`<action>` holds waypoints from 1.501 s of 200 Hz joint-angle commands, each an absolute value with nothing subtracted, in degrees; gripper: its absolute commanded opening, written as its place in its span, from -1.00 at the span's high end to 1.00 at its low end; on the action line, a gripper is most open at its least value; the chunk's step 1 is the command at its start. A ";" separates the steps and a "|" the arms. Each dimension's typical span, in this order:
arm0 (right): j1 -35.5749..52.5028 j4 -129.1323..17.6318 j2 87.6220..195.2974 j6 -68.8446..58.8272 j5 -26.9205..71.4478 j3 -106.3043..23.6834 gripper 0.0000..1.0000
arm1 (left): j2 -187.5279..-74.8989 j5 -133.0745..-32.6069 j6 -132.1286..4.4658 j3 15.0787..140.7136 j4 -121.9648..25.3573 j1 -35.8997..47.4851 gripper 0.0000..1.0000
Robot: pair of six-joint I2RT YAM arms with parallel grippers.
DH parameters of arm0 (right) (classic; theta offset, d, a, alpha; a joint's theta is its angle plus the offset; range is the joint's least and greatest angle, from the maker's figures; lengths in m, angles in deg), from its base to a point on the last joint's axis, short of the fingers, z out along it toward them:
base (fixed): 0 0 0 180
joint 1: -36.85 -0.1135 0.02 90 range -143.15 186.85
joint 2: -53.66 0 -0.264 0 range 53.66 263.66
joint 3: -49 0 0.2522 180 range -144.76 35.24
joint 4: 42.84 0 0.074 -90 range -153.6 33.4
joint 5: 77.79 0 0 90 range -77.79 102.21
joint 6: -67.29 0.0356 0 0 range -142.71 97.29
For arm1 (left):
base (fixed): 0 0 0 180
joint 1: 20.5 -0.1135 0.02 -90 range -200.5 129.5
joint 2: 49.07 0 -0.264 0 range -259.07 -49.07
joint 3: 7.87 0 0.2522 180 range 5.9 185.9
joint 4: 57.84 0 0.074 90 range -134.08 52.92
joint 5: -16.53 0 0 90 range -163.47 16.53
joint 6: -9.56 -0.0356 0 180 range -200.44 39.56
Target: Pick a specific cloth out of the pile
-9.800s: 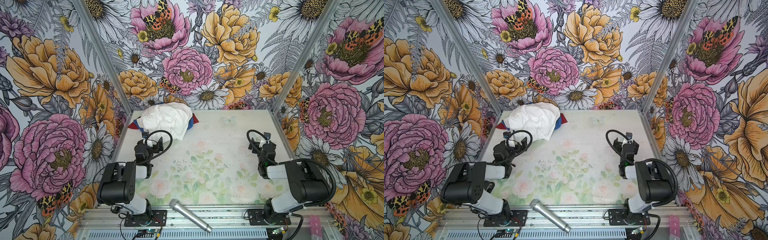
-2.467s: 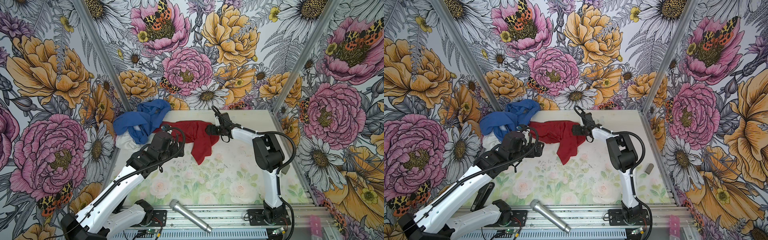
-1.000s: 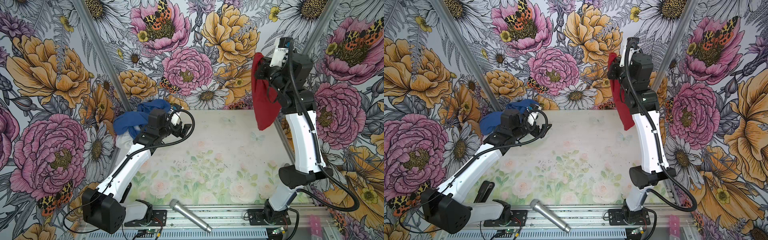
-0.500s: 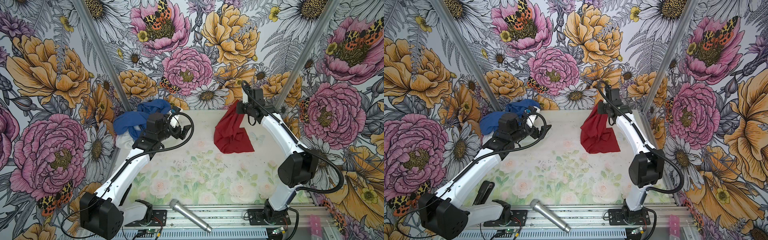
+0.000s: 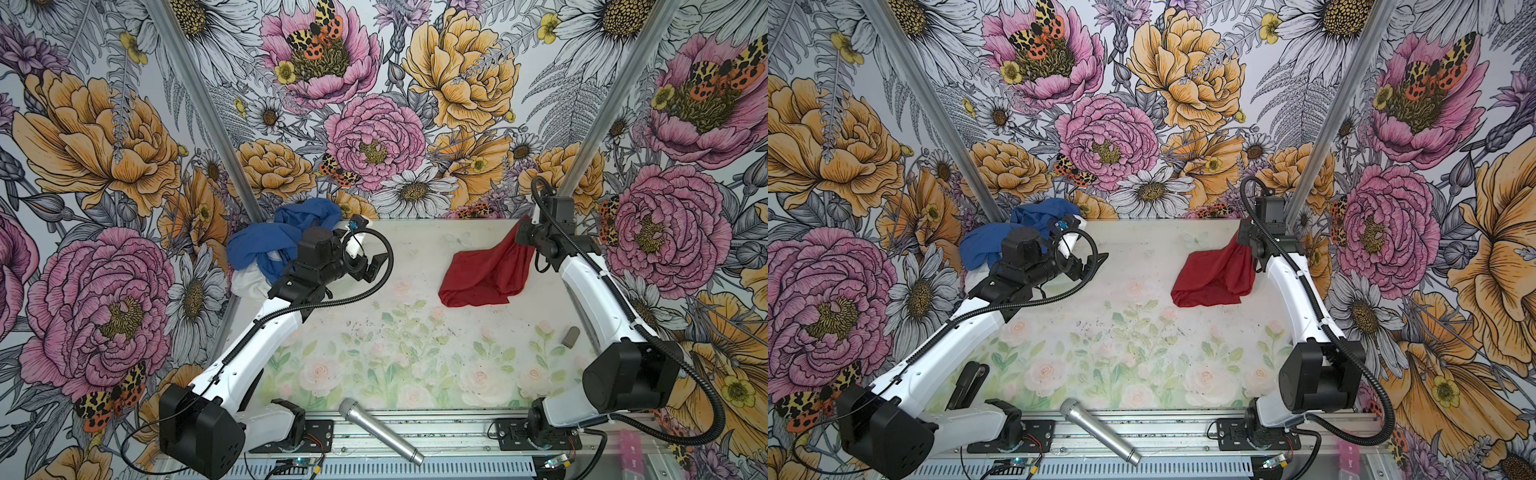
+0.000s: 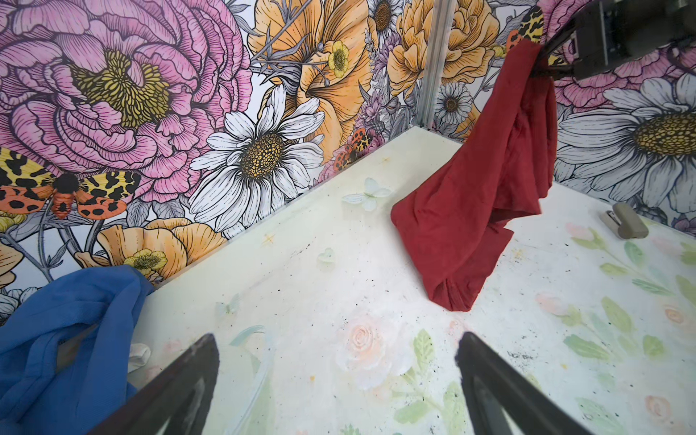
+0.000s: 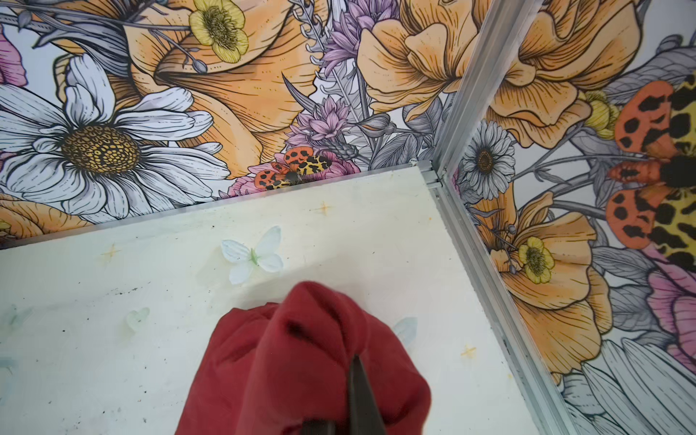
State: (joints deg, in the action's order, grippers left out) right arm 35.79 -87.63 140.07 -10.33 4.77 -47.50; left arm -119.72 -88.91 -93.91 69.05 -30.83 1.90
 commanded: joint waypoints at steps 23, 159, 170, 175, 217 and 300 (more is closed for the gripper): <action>28.33 -85.71 148.88 -10.05 9.01 -49.55 1.00 | -120.80 -88.38 -94.19 70.38 -31.16 3.05 -0.98; 19.36 -81.95 153.82 -8.99 2.20 -34.79 -0.42 | -121.23 -88.19 -94.01 70.57 -31.08 3.92 -0.98; 18.54 -81.25 151.40 -10.52 1.30 -32.80 -0.57 | -121.17 -87.99 -94.06 70.66 -30.92 3.87 -0.98; 18.17 -81.21 150.47 -11.24 0.97 -31.76 -0.60 | -121.19 -87.94 -93.98 70.75 -30.81 3.93 -0.98; 16.16 -81.22 147.30 -14.15 -4.87 -25.17 -0.69 | -121.22 -87.48 -93.45 71.00 -30.81 3.88 -0.98; 11.84 -82.99 159.34 -18.66 -8.92 -32.93 -0.74 | -121.03 -87.73 -93.02 71.52 -30.29 3.15 -0.97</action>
State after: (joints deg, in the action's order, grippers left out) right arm 12.31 -82.05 155.89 -17.30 -6.38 -28.46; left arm -120.97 -88.10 -93.89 69.77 -30.48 3.38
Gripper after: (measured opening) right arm 0.871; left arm 0.989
